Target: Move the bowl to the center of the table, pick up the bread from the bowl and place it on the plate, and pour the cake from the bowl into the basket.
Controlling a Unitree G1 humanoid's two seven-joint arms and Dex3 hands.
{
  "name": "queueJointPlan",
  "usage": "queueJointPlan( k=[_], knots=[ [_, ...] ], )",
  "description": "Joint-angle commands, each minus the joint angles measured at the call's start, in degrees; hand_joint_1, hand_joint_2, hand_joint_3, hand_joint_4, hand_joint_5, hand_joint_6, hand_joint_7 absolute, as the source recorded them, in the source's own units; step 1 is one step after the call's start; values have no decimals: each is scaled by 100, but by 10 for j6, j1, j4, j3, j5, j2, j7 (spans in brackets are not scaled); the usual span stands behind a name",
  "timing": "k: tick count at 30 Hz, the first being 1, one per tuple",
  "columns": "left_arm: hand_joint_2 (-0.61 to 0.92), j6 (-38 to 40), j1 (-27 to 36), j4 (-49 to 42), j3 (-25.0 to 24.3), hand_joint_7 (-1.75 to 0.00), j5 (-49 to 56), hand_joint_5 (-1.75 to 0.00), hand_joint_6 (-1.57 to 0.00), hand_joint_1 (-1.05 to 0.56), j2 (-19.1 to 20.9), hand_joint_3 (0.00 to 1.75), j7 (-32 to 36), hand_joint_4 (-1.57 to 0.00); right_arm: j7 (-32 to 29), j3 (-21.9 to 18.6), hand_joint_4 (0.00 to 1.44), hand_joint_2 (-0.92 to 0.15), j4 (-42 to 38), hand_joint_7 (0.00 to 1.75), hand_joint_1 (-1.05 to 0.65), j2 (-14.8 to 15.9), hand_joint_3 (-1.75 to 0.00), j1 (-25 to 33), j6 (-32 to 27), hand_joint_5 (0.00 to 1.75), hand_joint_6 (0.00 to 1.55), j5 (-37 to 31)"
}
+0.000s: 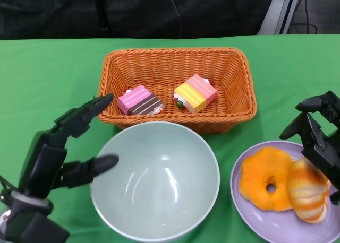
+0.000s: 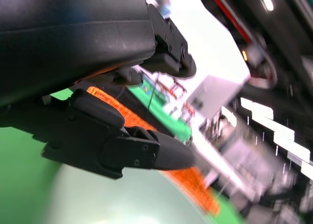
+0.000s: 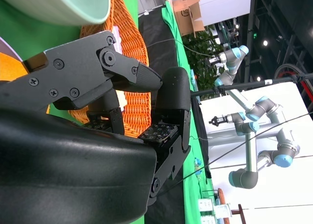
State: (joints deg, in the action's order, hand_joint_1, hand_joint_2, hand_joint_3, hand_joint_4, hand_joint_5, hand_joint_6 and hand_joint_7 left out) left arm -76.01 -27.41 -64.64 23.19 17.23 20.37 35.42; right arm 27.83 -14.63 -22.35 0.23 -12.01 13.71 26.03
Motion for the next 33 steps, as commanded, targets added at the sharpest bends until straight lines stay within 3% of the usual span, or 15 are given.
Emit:
queueJointPlan(
  k=[1,3,5,6,8,11,19,22,33],
  knots=[
    [92,-5,20,3,-49,-9,-108,-19,-88,-16,-33,23,-99,-93,-2,-3,76,-75,2,151,-9,2,-81,2,7,175,60,1],
    [92,10,26,10,-80,-11,-155,-24,-99,-13,-54,27,-153,-102,2,-3,76,-76,1,151,-9,3,-82,2,10,175,60,1],
    [92,27,29,15,-111,-13,-186,-71,-113,-12,-72,29,-194,-92,4,-3,77,-76,2,152,-8,3,-82,3,10,175,60,2],
    [92,32,30,16,-124,-34,-195,-105,-113,-9,-78,35,-212,-82,3,-4,77,-76,2,152,-8,3,-82,4,9,175,61,2],
    [92,40,32,18,-148,-92,-209,-130,-92,-6,-88,43,-245,-77,2,-4,77,-75,4,151,-8,3,-82,4,5,175,61,4],
    [92,64,36,25,-182,-126,-249,-150,-83,-5,-104,50,-315,-77,2,-4,77,-75,8,152,-8,3,-82,5,0,175,61,6],
    [92,136,46,63,-253,-141,-321,-171,-77,-16,-126,39,-455,-77,0,1,77,-75,20,152,-8,2,-82,9,2,175,61,0],
    [92,165,52,82,-272,-141,-334,-172,-76,-21,-131,35,-493,-77,5,6,78,-75,27,152,-7,3,-84,11,16,175,62,-5],
    [92,195,81,116,-322,-145,-355,-166,-75,-13,-146,35,-562,-77,10,28,78,-74,88,148,-7,6,-87,50,39,169,66,-24]
  ],
)
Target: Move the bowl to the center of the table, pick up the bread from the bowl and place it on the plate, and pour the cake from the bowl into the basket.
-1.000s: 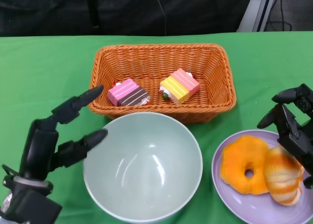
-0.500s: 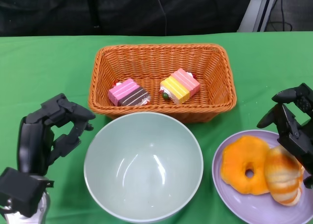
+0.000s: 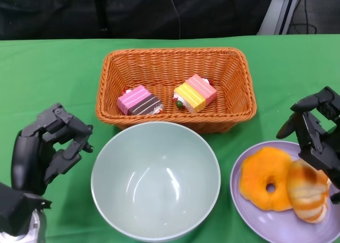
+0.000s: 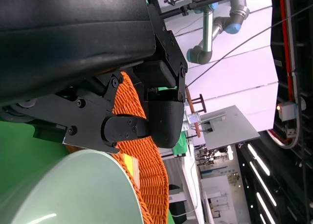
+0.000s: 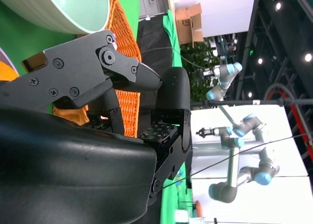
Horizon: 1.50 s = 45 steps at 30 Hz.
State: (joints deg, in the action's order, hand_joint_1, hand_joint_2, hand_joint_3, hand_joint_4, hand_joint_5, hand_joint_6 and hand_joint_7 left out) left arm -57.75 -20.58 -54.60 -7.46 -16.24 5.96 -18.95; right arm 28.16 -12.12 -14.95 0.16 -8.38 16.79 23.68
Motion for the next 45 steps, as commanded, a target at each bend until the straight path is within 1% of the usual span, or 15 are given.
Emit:
queueJointPlan(
  k=[1,5,9,15,18,22,27,30,34,41,45],
  knots=[
    [92,17,17,21,-20,-144,-26,-166,-76,-13,-5,35,-23,-78,9,4,78,-75,17,148,-8,9,-87,18,11,169,66,-2],
    [92,21,31,36,-33,-142,-29,-163,-77,-13,-14,35,-32,-78,13,7,79,-74,28,148,-6,12,-92,28,15,167,66,-3],
    [92,21,54,61,-41,-142,-22,-164,-77,-11,-23,35,-24,-77,13,8,78,-72,32,150,-6,7,-94,36,29,169,65,-5],
    [92,20,82,88,-42,-140,-14,-161,-76,-12,-32,33,-27,-76,20,11,78,-73,34,152,-4,9,-97,40,32,170,64,-2],
    [92,32,90,100,-40,-139,-19,-159,-77,-10,-33,32,-34,-77,12,12,78,-72,40,151,-4,9,-99,43,28,169,64,-6],
    [92,36,91,101,-41,-138,-15,-159,-77,-9,-29,33,-36,-77,8,14,78,-72,37,152,-5,7,-98,41,39,169,63,-11],
    [92,46,85,98,-47,-137,-18,-158,-78,-10,-25,33,-38,-76,4,17,76,-72,35,152,-6,7,-96,37,39,170,62,-12],
    [92,45,80,93,-50,-136,-15,-157,-79,-10,-23,33,-38,-78,3,18,77,-74,40,150,-7,9,-93,37,27,168,63,-8],
    [92,43,76,86,-54,-135,-15,-155,-80,-12,-22,30,-41,-80,0,18,78,-76,38,150,-7,7,-88,36,32,167,64,-11],
    [92,40,72,84,-57,-135,-13,-156,-79,-10,-26,31,-41,-80,2,17,78,-76,33,151,-6,6,-89,33,36,169,64,-9],
    [92,39,70,82,-58,-135,-14,-156,-80,-10,-26,31,-43,-80,0,17,78,-74,30,152,-6,7,-95,32,38,169,63,-12]
  ],
)
